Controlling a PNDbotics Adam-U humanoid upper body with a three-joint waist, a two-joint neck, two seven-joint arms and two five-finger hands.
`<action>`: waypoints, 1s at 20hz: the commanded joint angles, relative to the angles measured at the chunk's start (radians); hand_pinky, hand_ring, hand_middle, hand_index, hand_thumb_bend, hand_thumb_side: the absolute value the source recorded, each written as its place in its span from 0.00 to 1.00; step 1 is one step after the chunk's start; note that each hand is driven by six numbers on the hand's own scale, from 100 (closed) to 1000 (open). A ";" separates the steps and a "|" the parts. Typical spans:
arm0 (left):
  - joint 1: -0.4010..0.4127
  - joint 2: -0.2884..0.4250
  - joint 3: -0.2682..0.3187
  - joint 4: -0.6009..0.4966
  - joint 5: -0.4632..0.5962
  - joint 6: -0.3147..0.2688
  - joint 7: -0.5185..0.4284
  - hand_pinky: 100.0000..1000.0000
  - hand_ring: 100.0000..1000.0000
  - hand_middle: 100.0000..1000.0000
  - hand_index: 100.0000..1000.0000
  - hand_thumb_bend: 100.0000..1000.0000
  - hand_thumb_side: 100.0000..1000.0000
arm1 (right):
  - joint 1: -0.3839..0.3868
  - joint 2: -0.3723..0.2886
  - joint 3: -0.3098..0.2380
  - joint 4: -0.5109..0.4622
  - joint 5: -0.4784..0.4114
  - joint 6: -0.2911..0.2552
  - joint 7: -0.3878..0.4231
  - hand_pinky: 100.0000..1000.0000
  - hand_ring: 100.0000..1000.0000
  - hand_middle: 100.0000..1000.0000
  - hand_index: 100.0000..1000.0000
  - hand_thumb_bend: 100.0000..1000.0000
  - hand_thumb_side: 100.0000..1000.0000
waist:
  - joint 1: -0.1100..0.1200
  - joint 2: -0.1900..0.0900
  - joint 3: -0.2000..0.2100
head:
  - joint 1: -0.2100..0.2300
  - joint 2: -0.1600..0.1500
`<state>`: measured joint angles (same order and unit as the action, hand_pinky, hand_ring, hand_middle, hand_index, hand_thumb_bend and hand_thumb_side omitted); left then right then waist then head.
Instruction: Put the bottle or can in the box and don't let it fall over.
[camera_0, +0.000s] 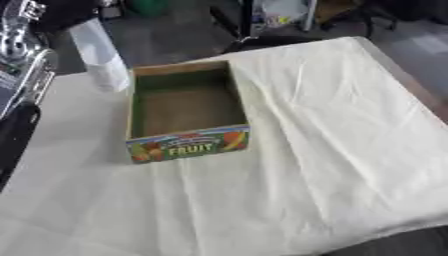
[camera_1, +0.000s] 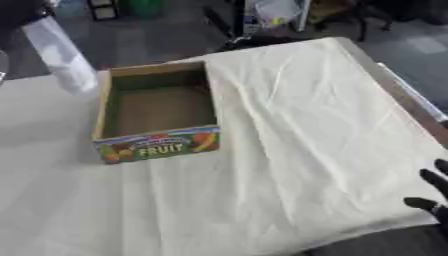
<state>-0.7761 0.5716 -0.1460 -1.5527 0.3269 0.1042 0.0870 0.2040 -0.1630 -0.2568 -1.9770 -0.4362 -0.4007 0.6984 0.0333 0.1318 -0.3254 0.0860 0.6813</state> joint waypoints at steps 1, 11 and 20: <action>-0.038 -0.015 -0.017 0.047 0.015 -0.007 -0.027 0.64 0.39 0.00 0.27 0.06 0.00 | -0.005 -0.006 0.005 -0.023 -0.004 0.004 0.008 0.77 1.00 1.00 1.00 0.00 0.41 | -0.004 -0.004 -0.009 | 0.006 -0.018; -0.055 -0.082 -0.054 0.228 0.031 -0.060 -0.119 0.69 0.46 0.01 0.32 0.14 0.00 | -0.015 0.006 0.011 -0.023 0.001 0.017 0.019 0.77 1.00 1.00 1.00 0.00 0.41 | 0.001 0.008 -0.047 | 0.008 -0.026; -0.015 -0.073 -0.060 0.264 -0.122 -0.082 -0.202 0.83 0.89 0.44 0.71 0.73 0.26 | -0.015 0.012 0.005 -0.023 0.009 0.020 0.013 0.77 1.00 1.00 1.00 0.00 0.41 | 0.002 0.010 -0.042 | -0.007 -0.025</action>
<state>-0.7772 0.4757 -0.2107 -1.2801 0.2278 0.0264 -0.1050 0.1935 -0.1450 -0.2456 -1.9770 -0.4301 -0.3820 0.7158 0.0397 0.1502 -0.3679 0.0835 0.6695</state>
